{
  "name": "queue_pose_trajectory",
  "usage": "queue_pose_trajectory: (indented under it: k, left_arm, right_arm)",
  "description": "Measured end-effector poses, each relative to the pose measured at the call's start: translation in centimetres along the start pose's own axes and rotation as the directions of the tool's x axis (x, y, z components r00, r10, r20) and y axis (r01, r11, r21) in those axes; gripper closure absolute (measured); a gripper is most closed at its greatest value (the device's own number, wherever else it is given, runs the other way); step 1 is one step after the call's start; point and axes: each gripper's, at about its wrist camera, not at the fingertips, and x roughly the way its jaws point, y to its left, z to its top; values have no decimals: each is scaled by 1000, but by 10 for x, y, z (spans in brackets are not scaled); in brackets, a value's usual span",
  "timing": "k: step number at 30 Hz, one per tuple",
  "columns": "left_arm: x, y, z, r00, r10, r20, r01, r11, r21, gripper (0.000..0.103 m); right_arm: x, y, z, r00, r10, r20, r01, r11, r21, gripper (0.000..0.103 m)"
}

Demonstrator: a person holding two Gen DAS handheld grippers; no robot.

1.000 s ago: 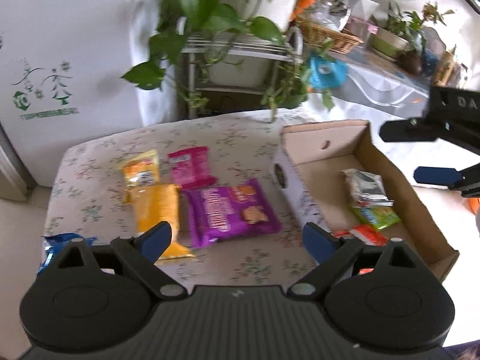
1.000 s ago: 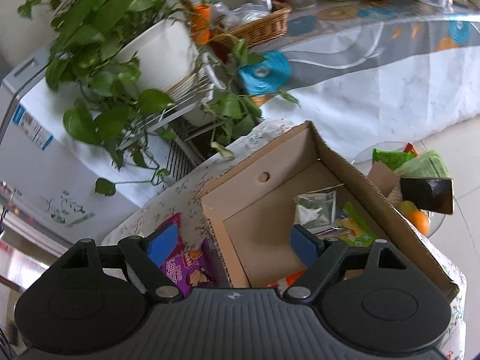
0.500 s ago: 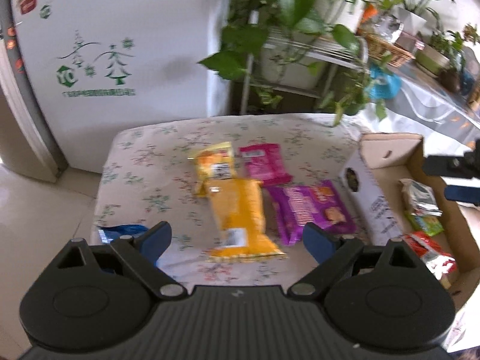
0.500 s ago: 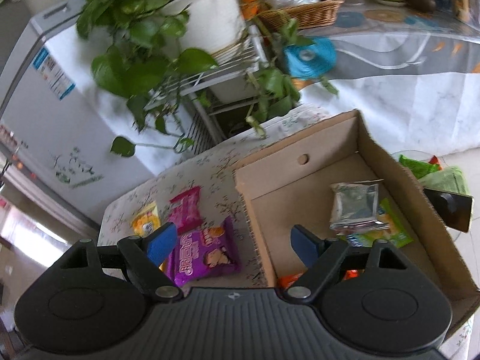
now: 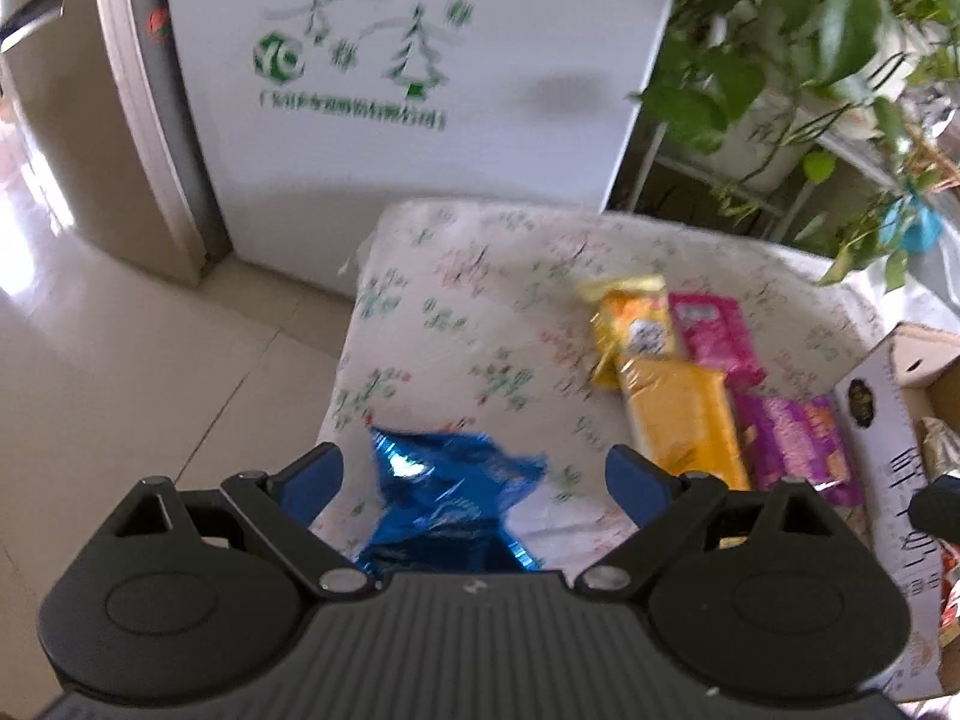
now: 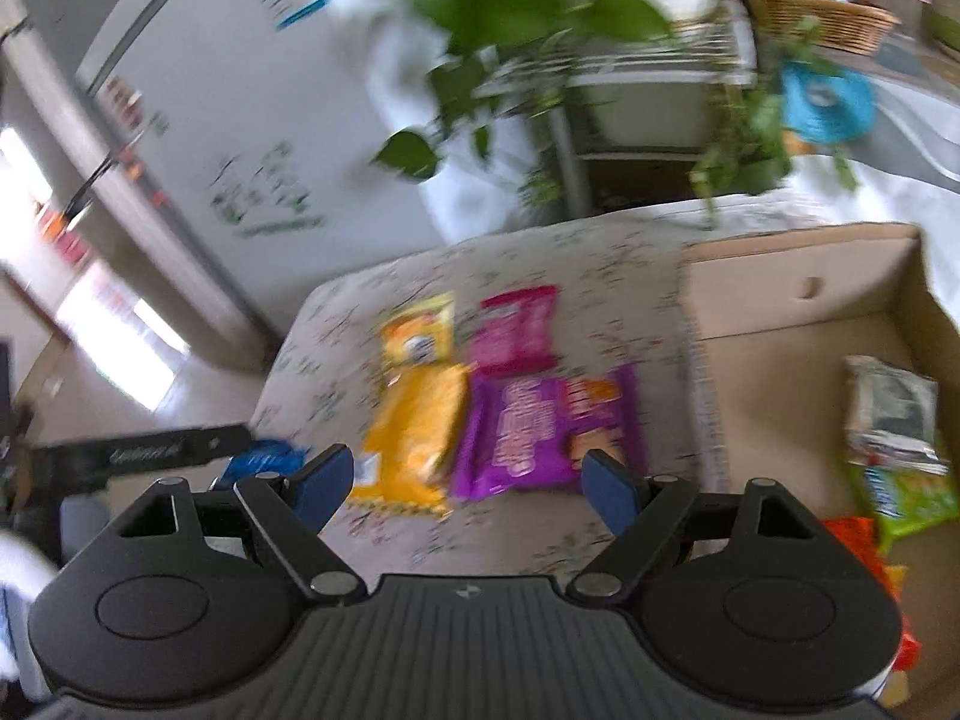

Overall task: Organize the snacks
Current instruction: 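Move both tools back over the remaining snack packs, then grasp blue foil pack with left tool while right tool grasps light-blue pack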

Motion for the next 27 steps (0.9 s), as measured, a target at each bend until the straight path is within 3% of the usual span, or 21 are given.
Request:
queue_pose_trajectory:
  k: [3,9,18,22,27]
  left_arm:
    - [8,9,-2,1000,14,-19,-15,999,-31,9]
    - [18,10,-6,997,-27,-68,25,999,-24,9]
    - [37,-4,-6,991,-41,-128,46,998,34,9]
    - [46,-1,-9,987,-19,-159,27,999,45,9]
    - [58,5,-16,977,5,-211,8,998,57,9]
  right_arm:
    - [10,16,-6,999,43,-34,-45,996,-78,15]
    - [30,50,-26,987,112,-112,-137,960,-245,15]
    - [61,93,-66,958,157,-239,-256,842,-476,15]
    - [73,108,-81,955,141,-261,-269,783,-561,15]
    - [84,116,-87,959,133,-252,-265,744,-614,15]
